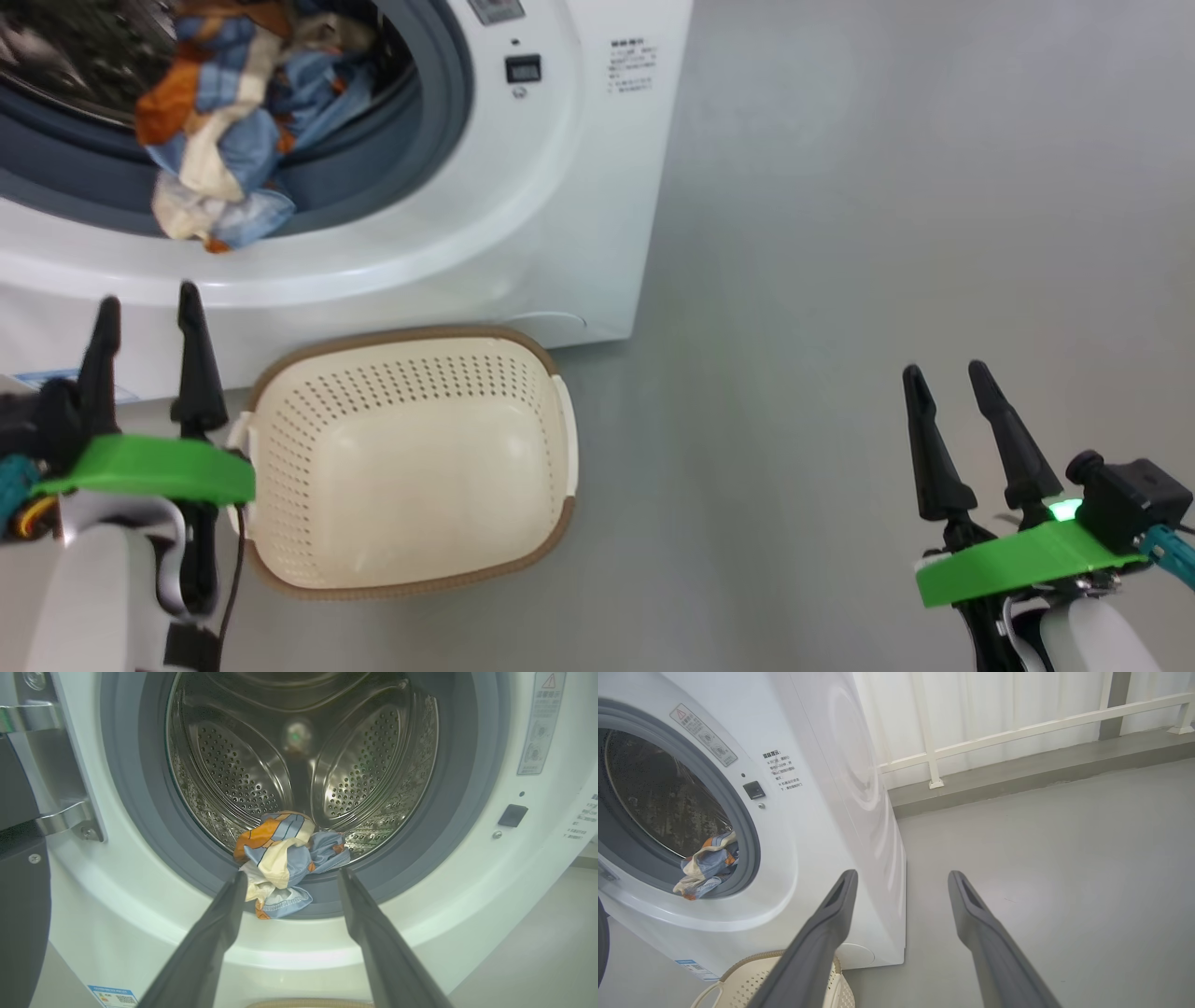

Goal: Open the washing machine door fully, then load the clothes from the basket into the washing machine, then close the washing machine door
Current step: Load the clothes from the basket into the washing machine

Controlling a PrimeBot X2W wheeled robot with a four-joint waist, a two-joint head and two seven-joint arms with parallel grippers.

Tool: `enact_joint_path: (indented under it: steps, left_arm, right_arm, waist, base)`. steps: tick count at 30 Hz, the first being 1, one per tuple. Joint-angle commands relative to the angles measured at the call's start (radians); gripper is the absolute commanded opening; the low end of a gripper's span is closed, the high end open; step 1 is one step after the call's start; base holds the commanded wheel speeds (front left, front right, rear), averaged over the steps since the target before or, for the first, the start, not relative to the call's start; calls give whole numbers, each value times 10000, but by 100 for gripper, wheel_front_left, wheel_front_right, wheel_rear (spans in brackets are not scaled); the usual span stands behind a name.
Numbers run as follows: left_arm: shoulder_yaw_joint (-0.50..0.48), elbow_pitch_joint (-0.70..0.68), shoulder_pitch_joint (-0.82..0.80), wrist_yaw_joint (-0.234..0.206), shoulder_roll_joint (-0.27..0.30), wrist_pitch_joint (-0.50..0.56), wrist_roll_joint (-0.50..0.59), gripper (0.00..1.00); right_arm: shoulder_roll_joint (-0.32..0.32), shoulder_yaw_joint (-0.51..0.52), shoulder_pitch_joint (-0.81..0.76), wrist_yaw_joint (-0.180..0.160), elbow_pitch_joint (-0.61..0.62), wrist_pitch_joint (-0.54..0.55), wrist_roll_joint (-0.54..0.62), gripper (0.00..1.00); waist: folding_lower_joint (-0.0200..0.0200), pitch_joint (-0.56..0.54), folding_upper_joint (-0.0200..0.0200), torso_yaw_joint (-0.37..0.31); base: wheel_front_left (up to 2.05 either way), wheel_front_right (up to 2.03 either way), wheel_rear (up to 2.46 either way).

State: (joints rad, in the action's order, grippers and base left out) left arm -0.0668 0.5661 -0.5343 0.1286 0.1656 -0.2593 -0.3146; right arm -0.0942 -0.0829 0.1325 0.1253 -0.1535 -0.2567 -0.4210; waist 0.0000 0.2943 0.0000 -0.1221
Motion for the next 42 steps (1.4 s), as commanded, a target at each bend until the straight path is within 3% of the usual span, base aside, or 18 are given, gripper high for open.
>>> enact_joint_path:
  steps: [1, 12, 24, 42]
  left_arm:
    - [-298, -409, 318, 20, 291, -24, 19, 100]
    - [-195, -1372, 2246, 21, 198, -24, -2, 100]
    - [-624, -2685, 3835, 21, 49, -24, 522, 100]
    - [-727, -3356, 4238, 21, -159, -24, 596, 100]
  right_arm:
    - [-183, -126, -192, 54, 177, -51, 56, 100]
    - [-504, -37, -931, 54, 86, -51, -52, 100]
    - [-522, 152, -1338, 54, 157, -51, -45, 100]
    - [-487, 251, -1332, 54, 262, -51, -11, 100]
  waist:
    - [0, -711, 0, 520]
    - [0, -1618, 0, 965]
    - [0, -1877, 0, 1252]
    - [0, -1686, 0, 1318]
  base:
    - [0, 0, 0]
    - [0, 0, 0]
    - [0, 0, 0]
    - [0, 0, 0]
